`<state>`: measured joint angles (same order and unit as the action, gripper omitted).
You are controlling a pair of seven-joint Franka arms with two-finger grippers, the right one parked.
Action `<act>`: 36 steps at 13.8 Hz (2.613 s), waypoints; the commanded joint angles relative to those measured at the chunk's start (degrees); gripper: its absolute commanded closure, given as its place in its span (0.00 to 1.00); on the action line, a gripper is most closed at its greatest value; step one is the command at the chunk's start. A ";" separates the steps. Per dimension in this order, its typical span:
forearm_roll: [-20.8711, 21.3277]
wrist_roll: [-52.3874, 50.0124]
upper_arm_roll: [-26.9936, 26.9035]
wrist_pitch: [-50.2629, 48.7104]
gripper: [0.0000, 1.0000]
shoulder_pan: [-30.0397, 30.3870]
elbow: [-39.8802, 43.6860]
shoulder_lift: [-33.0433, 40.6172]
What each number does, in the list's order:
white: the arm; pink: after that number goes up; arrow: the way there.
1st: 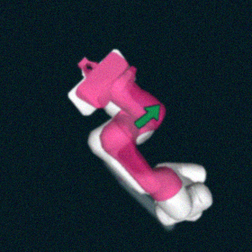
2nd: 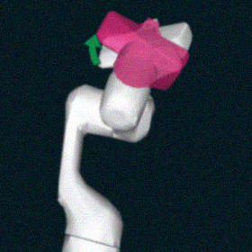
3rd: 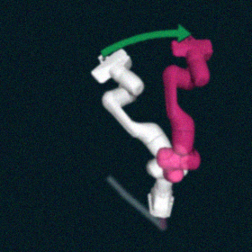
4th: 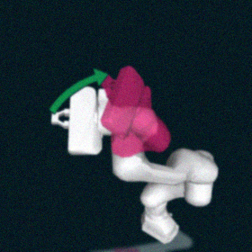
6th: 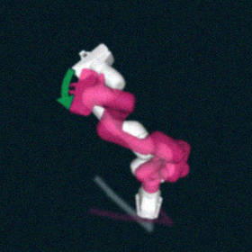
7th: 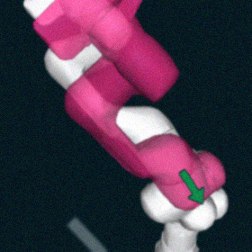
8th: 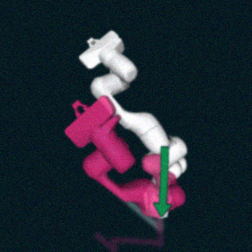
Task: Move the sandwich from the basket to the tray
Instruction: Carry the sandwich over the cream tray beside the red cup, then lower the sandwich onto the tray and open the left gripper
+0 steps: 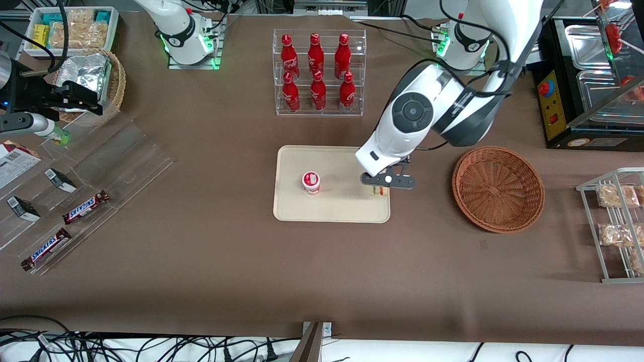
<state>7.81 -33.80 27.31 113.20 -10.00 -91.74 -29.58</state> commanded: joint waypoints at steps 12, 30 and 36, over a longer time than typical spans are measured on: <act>11.79 -10.41 -0.42 10.55 1.00 -4.59 -4.94 -8.57; 14.35 -21.40 -0.07 -10.61 0.00 3.04 10.44 0.11; 6.19 -13.17 -0.15 -17.02 0.00 12.10 10.36 10.67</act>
<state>17.10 -51.80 26.76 99.23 0.06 -80.27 -21.85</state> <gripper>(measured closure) 0.000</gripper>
